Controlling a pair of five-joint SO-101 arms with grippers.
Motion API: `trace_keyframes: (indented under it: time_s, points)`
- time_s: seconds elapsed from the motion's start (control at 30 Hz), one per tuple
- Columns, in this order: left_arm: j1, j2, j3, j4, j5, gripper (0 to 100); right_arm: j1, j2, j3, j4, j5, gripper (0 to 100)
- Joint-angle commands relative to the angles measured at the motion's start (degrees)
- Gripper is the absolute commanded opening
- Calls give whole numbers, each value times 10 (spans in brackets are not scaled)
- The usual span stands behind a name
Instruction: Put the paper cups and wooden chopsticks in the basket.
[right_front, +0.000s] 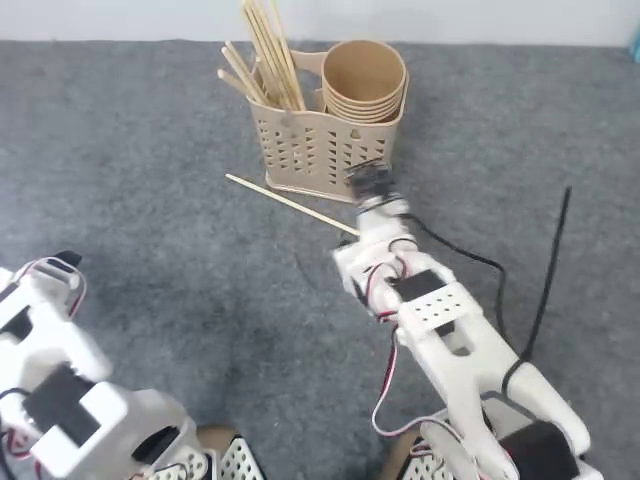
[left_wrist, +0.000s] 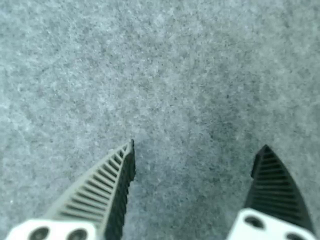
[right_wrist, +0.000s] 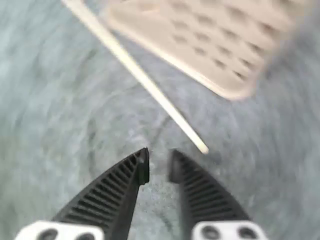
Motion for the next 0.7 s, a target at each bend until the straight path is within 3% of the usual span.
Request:
trace_keyframes:
  time_s: [0.0, 0.1, 0.2, 0.67]
  points:
    - [7, -4, -23, 2, 3, 352, -15, 7, -5, 4, 186, 188]
    - [7, -4, -23, 2, 3, 352, -15, 49, -9, -3, 302, 179]
    - [7, -4, -23, 2, 3, 352, -7, 102, -43, -1, 373, 170]
    - [7, -4, -23, 2, 3, 352, 18, 342, -261, 4, 388, 169]
